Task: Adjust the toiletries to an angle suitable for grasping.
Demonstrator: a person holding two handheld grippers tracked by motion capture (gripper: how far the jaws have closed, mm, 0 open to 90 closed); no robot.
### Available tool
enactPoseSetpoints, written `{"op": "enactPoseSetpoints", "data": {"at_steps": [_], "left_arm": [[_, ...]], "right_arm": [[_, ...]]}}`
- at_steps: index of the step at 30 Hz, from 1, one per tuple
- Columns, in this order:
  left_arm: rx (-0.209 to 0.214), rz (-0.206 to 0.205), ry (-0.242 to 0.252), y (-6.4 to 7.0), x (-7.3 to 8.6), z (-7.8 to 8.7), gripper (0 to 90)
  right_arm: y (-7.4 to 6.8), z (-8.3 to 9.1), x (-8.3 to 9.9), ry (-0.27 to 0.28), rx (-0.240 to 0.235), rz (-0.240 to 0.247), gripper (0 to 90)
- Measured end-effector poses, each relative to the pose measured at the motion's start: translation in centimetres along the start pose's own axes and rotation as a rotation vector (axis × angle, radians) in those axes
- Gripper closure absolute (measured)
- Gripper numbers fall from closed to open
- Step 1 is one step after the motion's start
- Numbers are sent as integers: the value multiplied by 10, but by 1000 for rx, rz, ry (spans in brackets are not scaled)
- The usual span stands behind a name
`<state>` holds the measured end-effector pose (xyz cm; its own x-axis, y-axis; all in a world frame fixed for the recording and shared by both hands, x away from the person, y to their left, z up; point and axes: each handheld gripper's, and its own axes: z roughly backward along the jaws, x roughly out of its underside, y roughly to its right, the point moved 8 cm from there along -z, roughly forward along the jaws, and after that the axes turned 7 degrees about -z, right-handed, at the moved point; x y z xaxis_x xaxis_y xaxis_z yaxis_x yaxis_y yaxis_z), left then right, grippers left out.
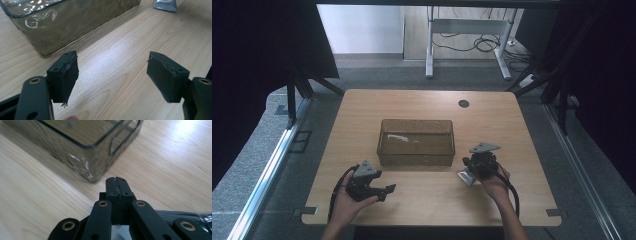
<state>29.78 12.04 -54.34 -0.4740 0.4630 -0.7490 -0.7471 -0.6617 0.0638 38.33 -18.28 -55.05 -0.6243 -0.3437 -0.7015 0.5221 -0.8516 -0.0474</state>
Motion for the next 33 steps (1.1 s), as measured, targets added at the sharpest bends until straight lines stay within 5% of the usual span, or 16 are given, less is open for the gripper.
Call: {"op": "enactPoseSetpoints", "data": {"at_steps": [12,33], "left_arm": [[0,-3,3,1,-1,2,258],[8,-7,-15,4,1,-3,258]], "right_arm": [[-7,-29,17,-82,-4,12,898],[-11,-16,36,-93,-5,34,897]]}}
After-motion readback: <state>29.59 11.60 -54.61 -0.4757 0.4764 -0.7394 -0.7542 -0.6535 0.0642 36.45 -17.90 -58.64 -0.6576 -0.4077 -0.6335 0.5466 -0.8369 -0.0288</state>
